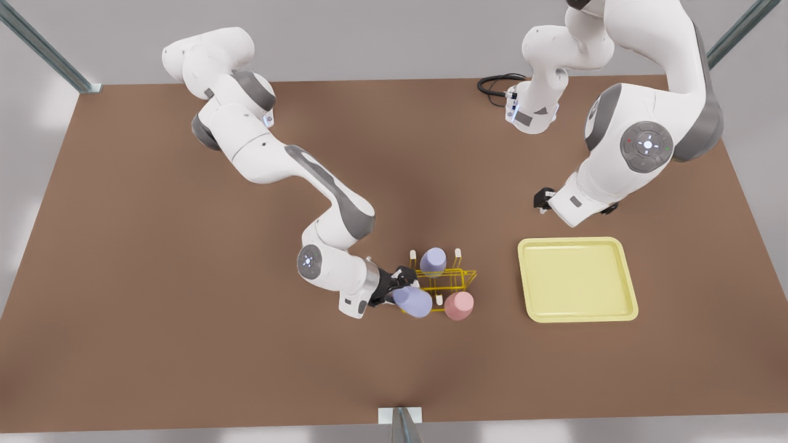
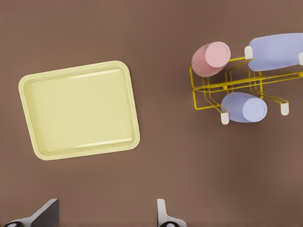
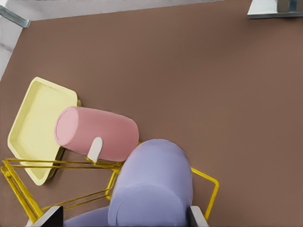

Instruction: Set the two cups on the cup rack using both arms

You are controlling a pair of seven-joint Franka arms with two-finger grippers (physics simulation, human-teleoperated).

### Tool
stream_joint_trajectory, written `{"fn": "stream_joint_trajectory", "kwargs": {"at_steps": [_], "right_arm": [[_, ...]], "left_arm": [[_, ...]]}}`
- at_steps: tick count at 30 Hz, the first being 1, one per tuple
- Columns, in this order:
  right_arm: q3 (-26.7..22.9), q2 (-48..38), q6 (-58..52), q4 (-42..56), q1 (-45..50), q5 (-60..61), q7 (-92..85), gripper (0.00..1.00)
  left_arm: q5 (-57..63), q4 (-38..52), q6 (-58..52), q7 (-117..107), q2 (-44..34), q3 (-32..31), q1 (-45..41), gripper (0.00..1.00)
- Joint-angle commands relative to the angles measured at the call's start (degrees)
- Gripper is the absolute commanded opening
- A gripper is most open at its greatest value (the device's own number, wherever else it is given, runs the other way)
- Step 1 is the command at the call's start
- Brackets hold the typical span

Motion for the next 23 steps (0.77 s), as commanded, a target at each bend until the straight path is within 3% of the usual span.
{"fn": "stream_joint_trajectory", "kwargs": {"at_steps": [1, 5, 6, 7, 8, 9, 10, 11, 13, 16, 18, 23], "right_arm": [[0.2, -0.1, 0.1, 0.4, 0.0, 0.1, 0.5, 0.98], [0.4, -1.9, -4.9, 1.7, -1.2, 0.9, 0.6, 0.98], [0.4, -3.6, -8.8, 2.1, -2.3, 1.1, 0.8, 0.98], [-0.4, -9.1, -20.5, 1.5, -5.1, 0.3, 2.6, 0.98], [-5.7, -15.7, -39.2, -0.1, -7.0, -9.3, 8.3, 0.99], [-6.0, -18.8, -52.3, -5.3, -6.2, -33.1, 11.5, 1.00], [-12.0, -18.5, -55.3, -5.9, -9.0, -37.6, 8.7, 1.00], [-14.6, -18.7, -55.1, -5.0, -13.8, -36.8, -0.2, 1.00], [-13.6, -24.9, -55.3, -4.0, -23.0, -32.4, -15.8, 1.00], [-14.1, -38.8, -57.5, -10.7, -23.9, -28.7, -16.0, 1.00], [-18.9, -46.3, -56.8, -19.5, -23.0, -23.1, -15.6, 1.00], [-19.1, -48.4, -56.1, -21.9, -23.3, -22.8, -15.4, 1.00]], "left_arm": [[0.1, 0.0, 0.0, 0.4, -0.1, 0.0, 0.0, 1.00], [0.2, 0.0, 0.0, 0.5, -0.1, 0.0, 0.0, 1.00], [0.2, 0.0, 0.0, 0.6, -0.1, 0.0, 0.1, 1.00], [0.2, 0.0, -0.1, 0.8, -0.1, 0.0, 0.0, 1.00], [0.2, 0.1, -0.1, 0.7, -0.2, 0.0, 0.1, 1.00], [0.2, 0.1, -0.2, 0.7, -0.2, 0.0, 0.0, 1.00], [0.2, 0.1, -0.2, 0.9, -0.2, 0.0, 0.1, 1.00], [0.2, 0.1, -0.2, 0.8, -0.2, 0.0, 0.0, 1.00], [0.3, 0.2, -0.1, 1.0, -0.2, 0.0, 0.1, 1.00], [0.3, 0.1, -0.3, 1.0, -0.2, -0.1, 0.1, 1.00], [0.2, 0.0, -0.6, 0.6, -0.1, 0.0, 0.3, 1.00], [0.2, 0.1, -0.7, 0.5, -0.2, -0.1, 0.2, 1.00]]}}
